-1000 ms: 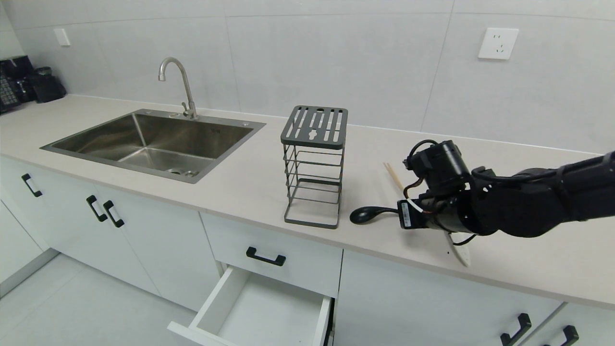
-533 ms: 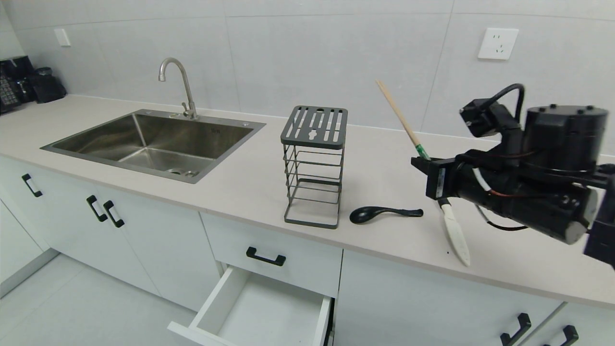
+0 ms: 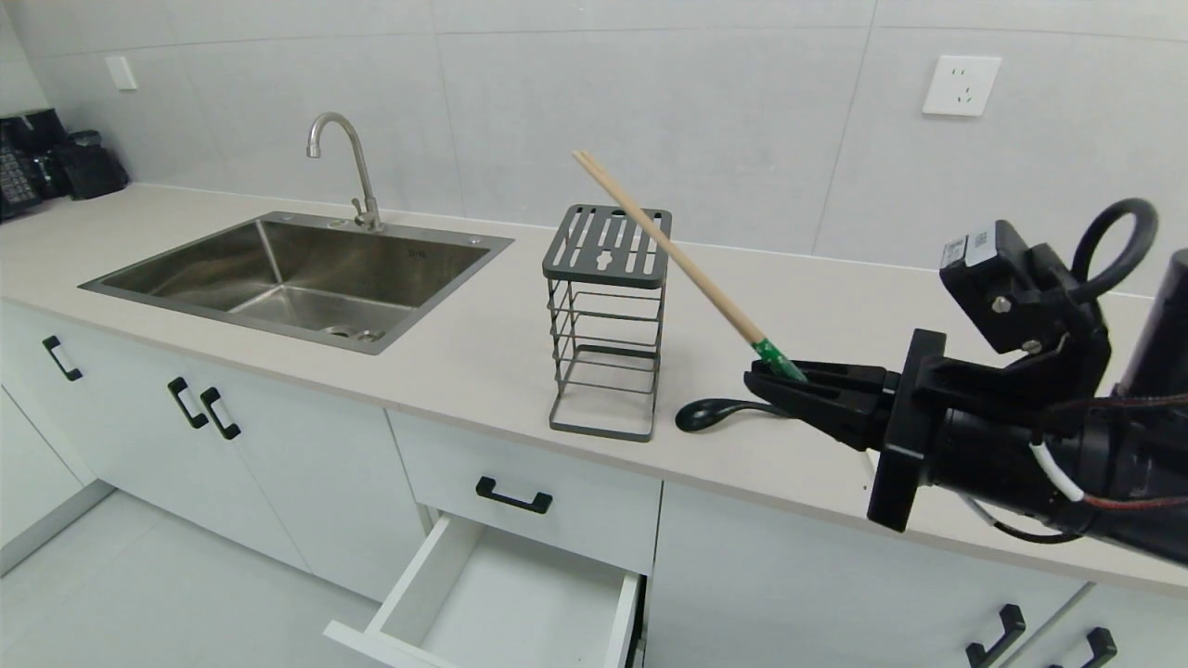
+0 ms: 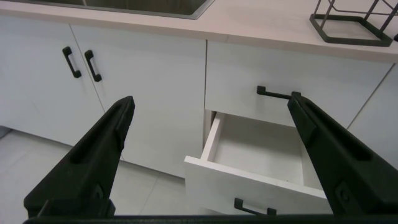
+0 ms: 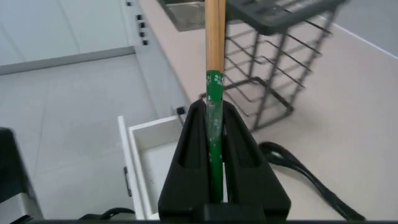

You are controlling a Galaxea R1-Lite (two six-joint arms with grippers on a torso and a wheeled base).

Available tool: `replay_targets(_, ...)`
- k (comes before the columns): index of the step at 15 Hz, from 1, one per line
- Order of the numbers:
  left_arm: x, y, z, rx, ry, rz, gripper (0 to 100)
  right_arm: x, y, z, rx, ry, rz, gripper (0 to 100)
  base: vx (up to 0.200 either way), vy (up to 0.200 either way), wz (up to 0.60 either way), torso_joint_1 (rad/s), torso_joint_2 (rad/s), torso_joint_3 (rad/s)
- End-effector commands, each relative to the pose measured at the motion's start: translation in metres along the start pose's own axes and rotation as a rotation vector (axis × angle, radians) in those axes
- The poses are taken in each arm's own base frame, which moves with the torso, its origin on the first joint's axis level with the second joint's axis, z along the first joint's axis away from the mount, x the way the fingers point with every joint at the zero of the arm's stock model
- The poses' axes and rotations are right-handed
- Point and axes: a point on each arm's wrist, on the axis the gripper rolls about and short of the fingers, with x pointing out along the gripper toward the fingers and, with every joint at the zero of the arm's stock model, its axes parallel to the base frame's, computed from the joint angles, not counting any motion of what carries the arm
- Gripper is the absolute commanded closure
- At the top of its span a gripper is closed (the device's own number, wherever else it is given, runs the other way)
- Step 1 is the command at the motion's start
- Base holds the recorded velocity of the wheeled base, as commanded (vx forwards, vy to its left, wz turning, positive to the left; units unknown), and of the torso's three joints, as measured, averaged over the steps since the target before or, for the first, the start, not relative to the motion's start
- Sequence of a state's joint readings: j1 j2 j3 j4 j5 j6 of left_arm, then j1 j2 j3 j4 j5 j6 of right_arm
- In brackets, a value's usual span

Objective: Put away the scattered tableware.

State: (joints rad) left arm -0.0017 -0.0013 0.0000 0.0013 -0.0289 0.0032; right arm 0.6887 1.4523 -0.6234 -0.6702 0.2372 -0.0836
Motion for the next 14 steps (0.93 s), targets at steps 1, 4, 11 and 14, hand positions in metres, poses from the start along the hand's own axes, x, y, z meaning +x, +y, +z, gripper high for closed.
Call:
replay_targets(1,0.0,0.0,0.0,0.0,0.002,0.0,0,0.016,0.016,-0.005,-0.007,0.032,0.078,100,0.0,0.0,0.0,0.0,0.0,0.0)
replay_targets(4,0.0,0.0,0.0,0.0,0.002,0.0,0,0.068,0.042,-0.009,-0.018,0.097,0.165,100,0.0,0.0,0.0,0.0,0.0,0.0)
replay_targets(11,0.0,0.0,0.0,0.0,0.002,0.0,0,0.101,0.074,-0.052,-0.068,0.404,0.061,100,0.0,0.0,0.0,0.0,0.0,0.0)
replay_targets(14,0.0,0.0,0.0,0.0,0.002,0.0,0,0.108,0.081,-0.058,-0.086,0.505,0.086,100,0.0,0.0,0.0,0.0,0.0,0.0)
